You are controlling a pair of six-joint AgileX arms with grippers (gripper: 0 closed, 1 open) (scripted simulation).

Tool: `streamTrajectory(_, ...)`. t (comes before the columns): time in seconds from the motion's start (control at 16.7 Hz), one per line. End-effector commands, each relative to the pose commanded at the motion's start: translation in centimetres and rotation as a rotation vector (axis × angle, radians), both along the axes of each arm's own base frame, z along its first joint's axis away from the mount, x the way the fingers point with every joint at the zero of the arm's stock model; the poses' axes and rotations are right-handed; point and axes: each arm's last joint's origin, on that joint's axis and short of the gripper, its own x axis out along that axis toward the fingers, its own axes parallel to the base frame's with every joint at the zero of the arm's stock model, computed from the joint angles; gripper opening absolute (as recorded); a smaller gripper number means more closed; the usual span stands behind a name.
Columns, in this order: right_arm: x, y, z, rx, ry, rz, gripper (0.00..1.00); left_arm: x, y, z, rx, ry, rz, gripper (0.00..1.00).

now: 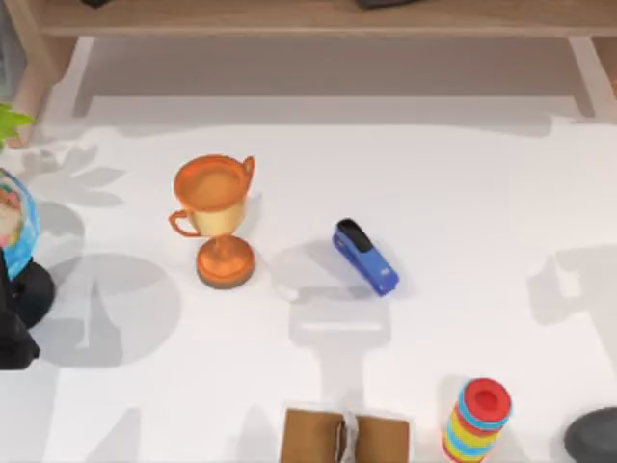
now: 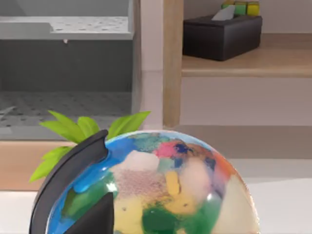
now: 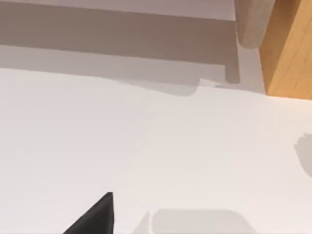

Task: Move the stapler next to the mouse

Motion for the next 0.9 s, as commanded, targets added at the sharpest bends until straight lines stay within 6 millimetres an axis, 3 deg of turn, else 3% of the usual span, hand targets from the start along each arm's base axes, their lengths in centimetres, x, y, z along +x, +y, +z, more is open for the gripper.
streamTrajectory(0.24,5.8,3.1,3.9,-0.063,0.266,0.090,1.00,0.0,0.0,0.0,0.000,0.000,0.000,1.00)
streamTrajectory(0.42,11.4,6.9,4.6,-0.128,0.477,0.170,1.00,0.0,0.0,0.0,0.000,0.000,0.000,1.00)
streamTrajectory(0.66,18.2,13.5,1.9,-0.225,0.738,0.277,1.00,0.0,0.0,0.0,0.000,0.000,0.000,1.00)
streamTrajectory(0.9,22.5,20.0,-3.3,-0.311,0.942,0.365,1.00,0.0,0.0,0.0,0.000,0.000,0.000,1.00)
